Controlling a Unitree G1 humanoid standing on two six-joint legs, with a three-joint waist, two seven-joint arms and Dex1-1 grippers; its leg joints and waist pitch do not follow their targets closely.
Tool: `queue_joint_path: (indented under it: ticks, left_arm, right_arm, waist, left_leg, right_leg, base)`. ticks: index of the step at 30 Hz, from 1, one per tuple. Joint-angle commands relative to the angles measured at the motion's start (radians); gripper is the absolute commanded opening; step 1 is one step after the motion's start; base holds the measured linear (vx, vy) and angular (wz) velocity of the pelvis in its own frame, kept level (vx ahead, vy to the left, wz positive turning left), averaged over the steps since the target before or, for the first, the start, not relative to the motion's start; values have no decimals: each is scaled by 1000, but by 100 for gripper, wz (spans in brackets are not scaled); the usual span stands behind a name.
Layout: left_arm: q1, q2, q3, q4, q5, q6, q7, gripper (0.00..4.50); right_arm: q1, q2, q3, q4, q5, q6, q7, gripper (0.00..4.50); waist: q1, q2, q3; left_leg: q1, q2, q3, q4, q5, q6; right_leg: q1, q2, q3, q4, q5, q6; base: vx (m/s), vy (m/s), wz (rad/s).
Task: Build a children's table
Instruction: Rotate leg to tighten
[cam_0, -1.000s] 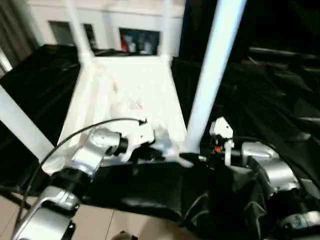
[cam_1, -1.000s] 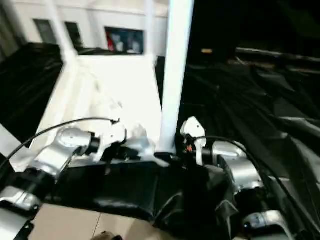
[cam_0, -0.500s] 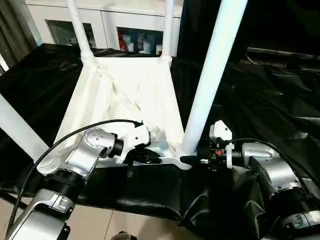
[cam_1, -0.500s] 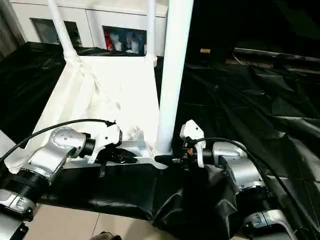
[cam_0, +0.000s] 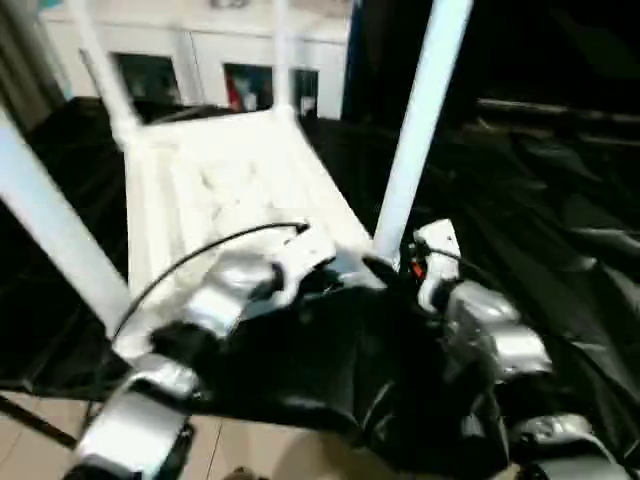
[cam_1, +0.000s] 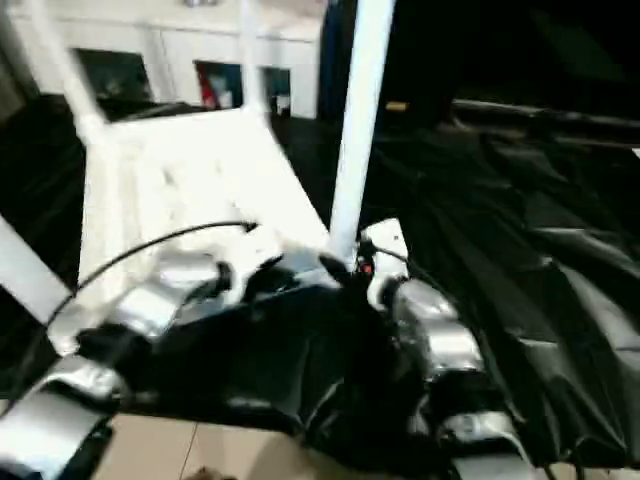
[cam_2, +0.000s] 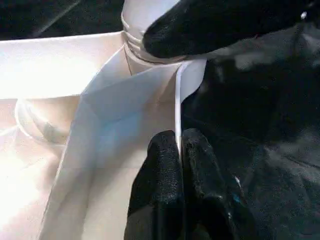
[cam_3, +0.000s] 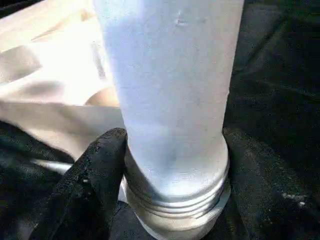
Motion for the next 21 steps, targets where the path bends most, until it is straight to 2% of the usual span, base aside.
queue_joint_path:
  ticks: [1, 3, 7, 11, 12, 15, 16, 18, 19, 21]
  left_arm:
    - [-15, -68, -26, 1, -16, -27, 2, 0]
    - [-22, -73, -24, 16, -13, -36, -1, 0]
    - [-12, -38, -20, 1, -28, -48, -64, 0]
    - [35, 24, -23, -73, -63, -67, -212, 0]
    - [47, 41, -23, -93, -73, -70, -246, 0]
    - [73, 78, -19, -135, -99, -77, -319, 0]
    - [80, 86, -16, -146, -107, -76, -337, 0]
    - [108, 129, -16, -202, -133, -52, -409, 0]
    - [118, 144, -17, -218, -135, -47, -427, 0]
    - [123, 153, -18, -227, -136, -44, -436, 0]
  right_arm:
    - [15, 44, 68, 49, -39, 26, 6, 272]
    - [19, 50, 84, 36, -47, -1, 32, 328]
    - [36, 20, 99, -24, -10, -19, 145, 364]
    - [68, -92, 147, -105, -11, -60, 340, 364]
    - [72, -115, 147, -119, -2, -59, 383, 364]
    - [76, -163, 142, -149, 24, -51, 473, 364]
    - [77, -175, 140, -157, 30, -45, 495, 364]
    - [74, -217, 137, -181, 50, -28, 569, 364]
    - [74, -230, 141, -187, 53, -28, 588, 364]
    - [75, -237, 144, -189, 54, -28, 598, 364]
  waist:
    - [-1, -3, -52]
    - [1, -4, -54]
    - [3, -6, -51]
    - [7, -6, -54]
    - [7, -12, -56]
    - [8, -7, -56]
    - [12, -9, -58]
    - [19, -6, -59]
    - [20, -12, -60]
    - [25, -7, -60]
  left_leg:
    - [24, 68, -49, -87, -335, -37]
    - [23, 70, -46, -87, -317, -26]
    - [22, 70, -45, -87, -317, -6]
    - [19, 72, -43, -86, -283, 14]
    - [16, 72, -42, -84, -270, 23]
    - [14, 73, -39, -82, -241, 44]
    - [16, 76, -37, -80, -215, 50]
    - [15, 79, -37, -81, -204, 52]
    - [15, 78, -34, -79, -196, 57]
    - [16, 80, -34, -78, -186, 60]
  right_leg:
    - [16, -92, 55, -99, -359, -174]
    - [17, -91, 55, -96, -316, -181]
    - [20, -91, 55, -98, -315, -184]
    - [24, -90, 55, -92, -263, -195]
    - [28, -90, 55, -89, -245, -202]
    - [28, -89, 55, -84, -202, -224]
    - [28, -87, 54, -78, -170, -238]
    - [30, -88, 52, -73, -156, -247]
    - [28, -84, 51, -71, -140, -251]
    - [26, -86, 52, -68, -131, -253]
  base:
    - [0, 0, 0]
    - [0, 0, 0]
    - [0, 0, 0]
    - [0, 0, 0]
    - [0, 0, 0]
    - [0, 0, 0]
    - [0, 0, 0]
    - [0, 0, 0]
    - [0, 0, 0]
    - [0, 0, 0]
